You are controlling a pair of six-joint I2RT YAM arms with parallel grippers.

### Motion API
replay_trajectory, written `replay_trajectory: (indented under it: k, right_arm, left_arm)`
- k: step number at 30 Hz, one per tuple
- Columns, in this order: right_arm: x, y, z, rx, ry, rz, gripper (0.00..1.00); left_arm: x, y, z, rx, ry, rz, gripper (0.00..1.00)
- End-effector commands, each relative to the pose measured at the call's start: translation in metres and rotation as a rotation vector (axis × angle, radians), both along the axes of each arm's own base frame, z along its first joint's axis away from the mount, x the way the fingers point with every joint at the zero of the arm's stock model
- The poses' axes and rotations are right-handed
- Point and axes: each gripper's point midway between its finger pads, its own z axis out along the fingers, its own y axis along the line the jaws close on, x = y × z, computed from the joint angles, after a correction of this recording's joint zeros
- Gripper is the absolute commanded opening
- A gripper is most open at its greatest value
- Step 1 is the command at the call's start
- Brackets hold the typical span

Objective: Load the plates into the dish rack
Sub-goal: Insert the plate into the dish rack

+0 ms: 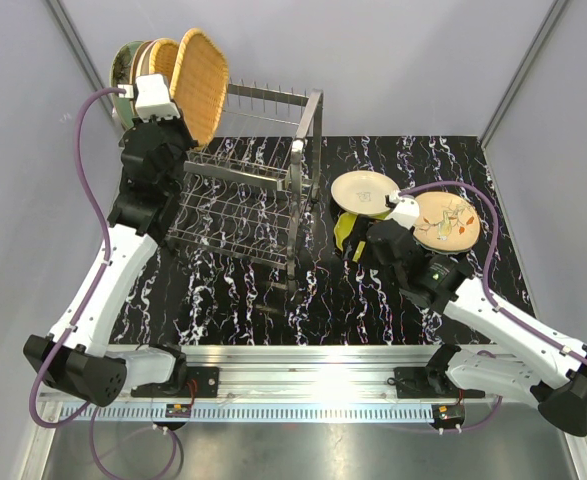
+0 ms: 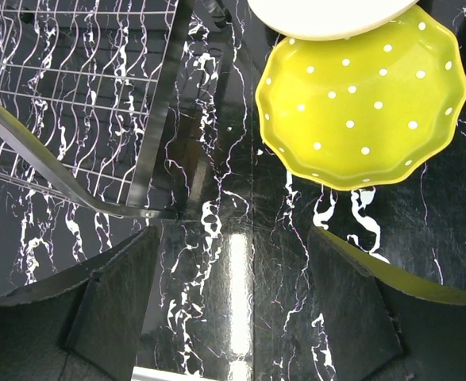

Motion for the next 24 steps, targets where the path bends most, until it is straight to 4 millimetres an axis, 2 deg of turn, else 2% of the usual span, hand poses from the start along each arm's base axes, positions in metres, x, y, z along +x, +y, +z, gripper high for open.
replay_trajectory:
  k: [1,12,22,24]
  right_arm:
    - [0.004,0.002,0.005,0.033,-0.018,0.002,0.83]
    - [0.003,0.003,0.002,0.045,-0.008,0.003,0.83]
    - [0.001,0.002,0.001,0.053,-0.004,0.001,0.83]
    - [0.001,0.002,0.001,0.055,-0.003,0.004,0.83]
  left_arm:
    - [-0.012,0.004,0.048,-0.083,-0.17,-0.005,0.04]
    - [-0.014,0.002,0.04,-0.09,-0.149,-0.021,0.12]
    - [-0.018,0.002,0.036,-0.096,-0.144,-0.027,0.27]
    - [-0.019,0.002,0.035,-0.093,-0.141,-0.03,0.27]
